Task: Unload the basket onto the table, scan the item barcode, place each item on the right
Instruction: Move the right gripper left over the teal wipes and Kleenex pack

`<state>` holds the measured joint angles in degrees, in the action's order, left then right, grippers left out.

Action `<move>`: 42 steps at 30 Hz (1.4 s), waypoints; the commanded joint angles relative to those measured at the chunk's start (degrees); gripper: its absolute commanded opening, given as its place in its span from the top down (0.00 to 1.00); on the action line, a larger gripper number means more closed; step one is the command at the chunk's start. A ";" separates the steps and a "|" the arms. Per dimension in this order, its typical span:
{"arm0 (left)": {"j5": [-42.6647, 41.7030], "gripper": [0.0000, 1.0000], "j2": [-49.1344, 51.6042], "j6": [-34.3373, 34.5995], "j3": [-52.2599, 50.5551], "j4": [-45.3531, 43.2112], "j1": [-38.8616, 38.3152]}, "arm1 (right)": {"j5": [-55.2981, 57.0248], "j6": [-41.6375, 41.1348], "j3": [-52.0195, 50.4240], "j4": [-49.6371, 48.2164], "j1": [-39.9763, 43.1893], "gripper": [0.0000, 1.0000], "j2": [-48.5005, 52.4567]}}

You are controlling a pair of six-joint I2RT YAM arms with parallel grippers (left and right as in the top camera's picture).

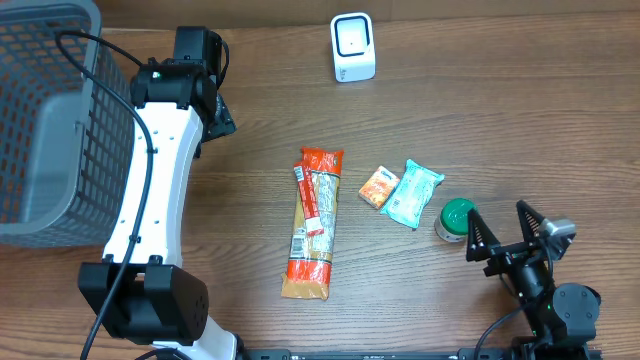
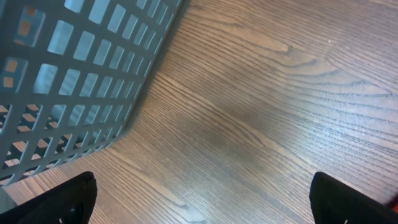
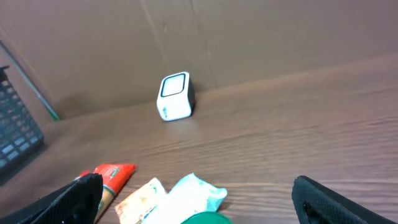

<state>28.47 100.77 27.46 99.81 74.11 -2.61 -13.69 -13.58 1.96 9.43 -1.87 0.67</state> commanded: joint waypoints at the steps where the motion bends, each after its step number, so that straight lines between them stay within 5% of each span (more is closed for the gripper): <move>1: -0.24 0.00 -0.39 0.20 0.70 -0.02 -0.04 | -1.84 -0.63 5.22 3.34 0.35 0.00 -0.48; 10: -0.24 0.00 -0.39 0.20 0.70 -0.02 -0.04 | -0.96 -2.95 21.55 11.45 0.35 0.00 5.55; 22: -0.24 0.00 -0.39 0.20 0.70 -0.02 -0.04 | -3.69 -2.95 63.14 39.06 0.33 0.00 42.62; 29: -0.24 0.00 -0.39 0.20 0.70 -0.02 -0.04 | -15.39 -2.91 67.01 43.45 0.33 0.00 53.07; 30: -0.24 0.01 -0.39 0.20 0.70 -0.02 -0.04 | -16.63 -2.89 67.01 44.09 0.33 0.12 54.45; 32: -0.24 0.00 -0.39 0.20 0.70 -0.02 -0.04 | -16.72 -2.95 67.01 45.35 0.33 0.58 56.85; 34: -0.24 0.00 -0.39 0.20 0.70 -0.02 -0.04 | -16.50 -2.95 67.01 46.75 0.33 0.74 59.34; 38: -0.24 0.00 -0.39 0.20 0.70 -0.02 -0.04 | -15.41 -2.93 67.01 49.07 0.33 0.80 63.52; 42: -0.24 0.00 -0.39 0.20 0.70 -0.02 -0.04 | -11.74 -2.69 67.01 51.60 -0.22 0.73 66.95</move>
<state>28.42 100.77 27.49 99.79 74.13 -2.61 -27.88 -16.60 68.01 60.16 -1.87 66.04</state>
